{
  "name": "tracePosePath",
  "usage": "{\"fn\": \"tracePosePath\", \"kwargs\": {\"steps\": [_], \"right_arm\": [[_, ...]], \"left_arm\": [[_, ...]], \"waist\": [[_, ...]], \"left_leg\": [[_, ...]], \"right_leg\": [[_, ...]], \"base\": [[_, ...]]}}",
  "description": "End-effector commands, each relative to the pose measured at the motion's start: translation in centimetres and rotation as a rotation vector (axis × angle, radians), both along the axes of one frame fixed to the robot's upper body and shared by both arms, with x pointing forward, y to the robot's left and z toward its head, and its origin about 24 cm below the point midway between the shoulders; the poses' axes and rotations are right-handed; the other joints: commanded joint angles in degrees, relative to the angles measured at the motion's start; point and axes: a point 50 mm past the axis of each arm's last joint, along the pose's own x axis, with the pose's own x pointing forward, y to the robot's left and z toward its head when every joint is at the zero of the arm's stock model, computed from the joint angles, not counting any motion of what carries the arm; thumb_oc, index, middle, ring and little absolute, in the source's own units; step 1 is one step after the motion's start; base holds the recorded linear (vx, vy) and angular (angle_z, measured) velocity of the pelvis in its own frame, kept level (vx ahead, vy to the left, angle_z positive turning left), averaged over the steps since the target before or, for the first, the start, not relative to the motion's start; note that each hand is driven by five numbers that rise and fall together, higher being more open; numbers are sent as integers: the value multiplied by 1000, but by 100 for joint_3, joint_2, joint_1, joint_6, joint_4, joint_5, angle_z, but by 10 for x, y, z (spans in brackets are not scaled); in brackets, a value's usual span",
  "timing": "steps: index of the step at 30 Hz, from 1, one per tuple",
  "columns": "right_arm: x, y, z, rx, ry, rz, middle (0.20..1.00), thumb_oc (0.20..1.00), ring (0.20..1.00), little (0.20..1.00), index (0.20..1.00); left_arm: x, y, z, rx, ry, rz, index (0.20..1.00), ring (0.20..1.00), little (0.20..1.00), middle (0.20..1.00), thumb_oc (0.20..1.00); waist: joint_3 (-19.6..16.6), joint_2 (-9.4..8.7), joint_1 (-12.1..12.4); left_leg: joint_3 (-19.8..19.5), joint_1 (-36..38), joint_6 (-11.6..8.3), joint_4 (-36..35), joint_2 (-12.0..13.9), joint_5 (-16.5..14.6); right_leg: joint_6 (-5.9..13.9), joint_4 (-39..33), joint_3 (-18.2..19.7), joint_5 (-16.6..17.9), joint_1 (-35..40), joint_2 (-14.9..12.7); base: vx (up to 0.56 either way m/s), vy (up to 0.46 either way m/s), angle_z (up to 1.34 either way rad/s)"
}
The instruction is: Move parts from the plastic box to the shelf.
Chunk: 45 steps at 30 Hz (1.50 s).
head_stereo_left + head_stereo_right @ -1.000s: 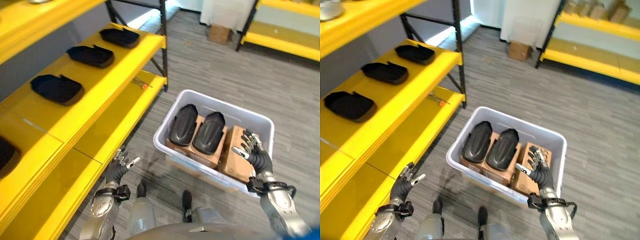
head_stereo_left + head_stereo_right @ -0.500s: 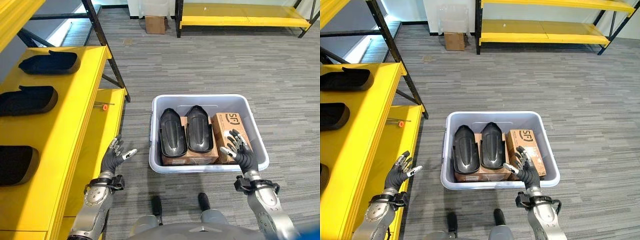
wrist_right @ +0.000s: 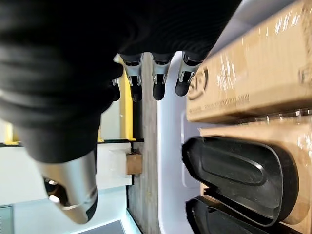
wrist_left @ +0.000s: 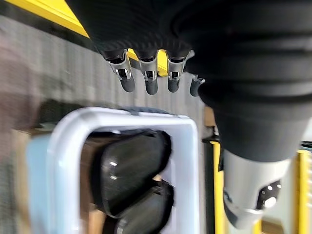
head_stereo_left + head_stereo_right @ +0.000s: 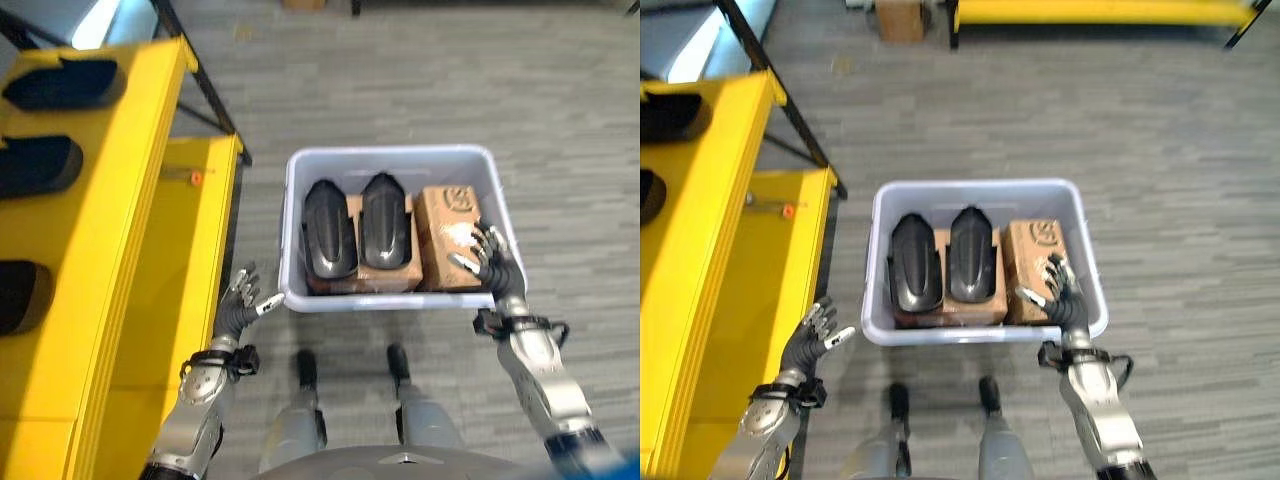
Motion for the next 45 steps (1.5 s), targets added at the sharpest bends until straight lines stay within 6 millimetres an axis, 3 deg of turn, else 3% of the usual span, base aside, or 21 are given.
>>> {"fn": "tracePosePath", "kwargs": {"steps": [1, 17, 26, 33, 45], "right_arm": [[-3, -5, 15, -4, -96, -50, 1000, 1000, 1000, 1000, 1000], [36, 3, 36, -25, -148, -108, 1000, 1000, 1000, 1000, 1000], [49, 1, 40, -23, -142, -140, 1000, 1000, 1000, 1000, 1000], [61, -4, 42, -29, -120, -182, 1000, 1000, 1000, 1000, 1000], [79, -32, 43, -27, -68, -330, 1000, 1000, 1000, 1000, 1000]], "left_arm": [[4, 8, 23, 33, -115, 0, 1000, 1000, 1000, 1000, 1000], [14, -8, 32, 3, -168, -53, 1000, 1000, 1000, 1000, 1000], [16, -11, 33, -5, -173, -66, 1000, 1000, 1000, 1000, 1000], [17, -13, 35, -18, -180, -78, 1000, 1000, 1000, 1000, 1000], [20, -16, 36, -21, -184, -96, 1000, 1000, 1000, 1000, 1000]], "waist": [[-207, -86, 45], [244, 195, 291], [388, 244, 367], [478, 270, 411], [680, 321, 459]], "left_leg": [[-85, -147, -95, 723, 233, -482], [-205, -622, -106, 795, 129, -374], [-226, -775, -98, 851, 80, -378], [-222, -890, -95, 864, 54, -364], [-221, -1136, -79, 1012, 16, -423]], "right_leg": [[277, 687, -75, -646, -145, -425], [230, 945, -150, -656, -656, -437], [232, 998, -190, -633, -804, -448], [220, 1038, -165, -620, -932, -435], [200, 1216, -161, -654, -1189, -394]], "base": [[-39, -41, 4], [-20, -10, 3], [-13, 2, 4], [0, 3, 2], [0, 0, 0]]}}
